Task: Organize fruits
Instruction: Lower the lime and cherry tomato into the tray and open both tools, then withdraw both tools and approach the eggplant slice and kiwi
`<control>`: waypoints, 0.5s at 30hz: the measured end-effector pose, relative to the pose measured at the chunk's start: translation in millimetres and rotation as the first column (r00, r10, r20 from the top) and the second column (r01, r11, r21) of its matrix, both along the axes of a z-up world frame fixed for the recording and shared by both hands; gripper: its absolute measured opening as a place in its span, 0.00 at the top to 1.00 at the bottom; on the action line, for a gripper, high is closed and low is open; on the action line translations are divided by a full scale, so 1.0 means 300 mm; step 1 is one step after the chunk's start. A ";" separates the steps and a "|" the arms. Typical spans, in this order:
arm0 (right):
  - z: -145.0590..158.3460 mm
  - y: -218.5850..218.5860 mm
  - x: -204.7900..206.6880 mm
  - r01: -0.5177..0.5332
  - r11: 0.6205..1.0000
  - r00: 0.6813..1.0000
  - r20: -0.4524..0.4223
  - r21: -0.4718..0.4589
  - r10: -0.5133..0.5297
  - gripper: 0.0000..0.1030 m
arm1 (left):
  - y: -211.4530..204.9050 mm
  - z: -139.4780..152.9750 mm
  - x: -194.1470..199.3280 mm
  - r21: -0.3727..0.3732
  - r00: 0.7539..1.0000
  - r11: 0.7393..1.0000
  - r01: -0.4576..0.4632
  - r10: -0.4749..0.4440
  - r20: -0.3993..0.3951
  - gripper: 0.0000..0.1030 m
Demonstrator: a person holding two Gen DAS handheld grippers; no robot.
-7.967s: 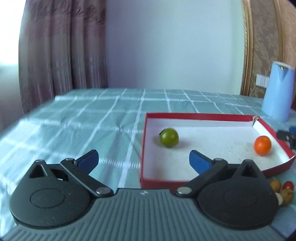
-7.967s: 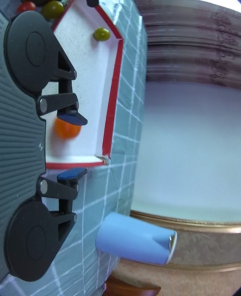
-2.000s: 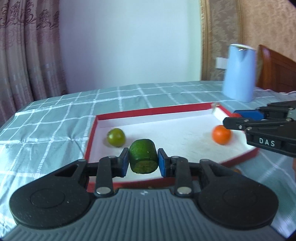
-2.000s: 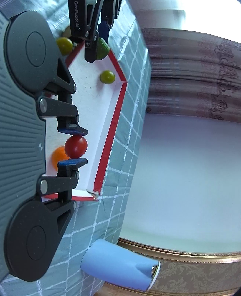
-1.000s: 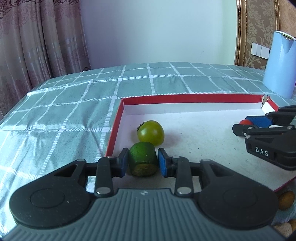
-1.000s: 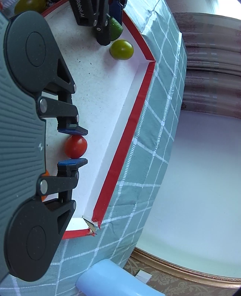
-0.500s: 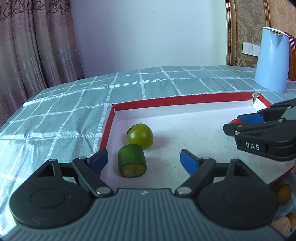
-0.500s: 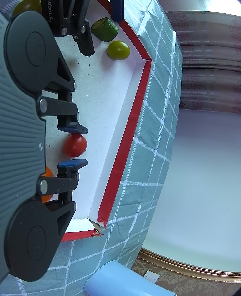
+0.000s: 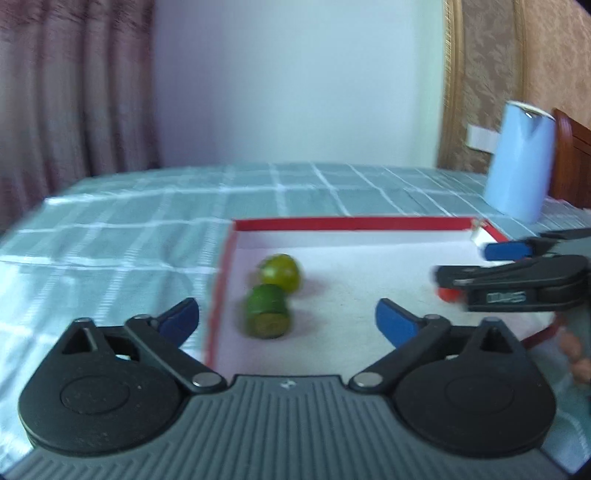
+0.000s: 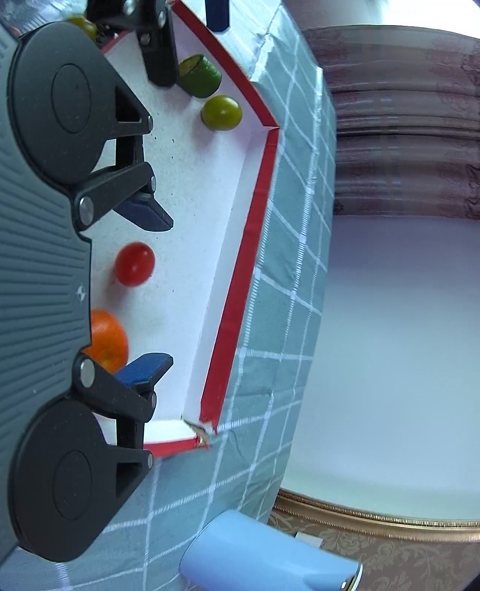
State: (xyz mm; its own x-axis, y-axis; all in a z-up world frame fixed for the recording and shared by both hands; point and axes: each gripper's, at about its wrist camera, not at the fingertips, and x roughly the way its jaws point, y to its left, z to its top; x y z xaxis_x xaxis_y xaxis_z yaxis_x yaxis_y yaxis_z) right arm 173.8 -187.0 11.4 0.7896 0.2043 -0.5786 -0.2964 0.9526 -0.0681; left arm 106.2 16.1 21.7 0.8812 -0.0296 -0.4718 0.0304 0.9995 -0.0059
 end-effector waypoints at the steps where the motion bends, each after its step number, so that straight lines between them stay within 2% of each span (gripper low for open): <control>1: 0.009 -0.015 -0.017 0.001 1.000 1.000 0.007 0.017 -0.001 0.30 | 0.009 0.002 -0.019 0.010 1.000 1.000 -0.015 0.015 0.012 0.00; 6: 0.056 -0.087 -0.114 0.000 0.992 0.999 0.037 0.123 -0.004 0.30 | 0.065 0.002 -0.116 -0.022 0.998 0.999 -0.046 0.047 0.042 0.00; 11: 0.054 -0.152 -0.213 -0.010 0.983 0.998 0.058 0.181 0.000 0.29 | 0.045 -0.029 -0.183 0.057 1.000 0.998 0.009 -0.010 0.028 0.00; 15: 0.021 -0.191 -0.257 -0.008 0.981 0.999 0.032 0.196 0.002 0.29 | 0.062 -0.033 -0.181 0.025 0.999 0.999 0.038 -0.038 0.013 0.00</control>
State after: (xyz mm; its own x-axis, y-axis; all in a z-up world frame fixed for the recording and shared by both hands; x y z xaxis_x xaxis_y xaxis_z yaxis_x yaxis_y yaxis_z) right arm 96.9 -244.4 17.6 0.8055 0.3152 -0.5019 -0.3017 0.9470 0.1107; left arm 51.9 34.7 11.9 0.8859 -0.0517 -0.4610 0.0685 0.9975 0.0197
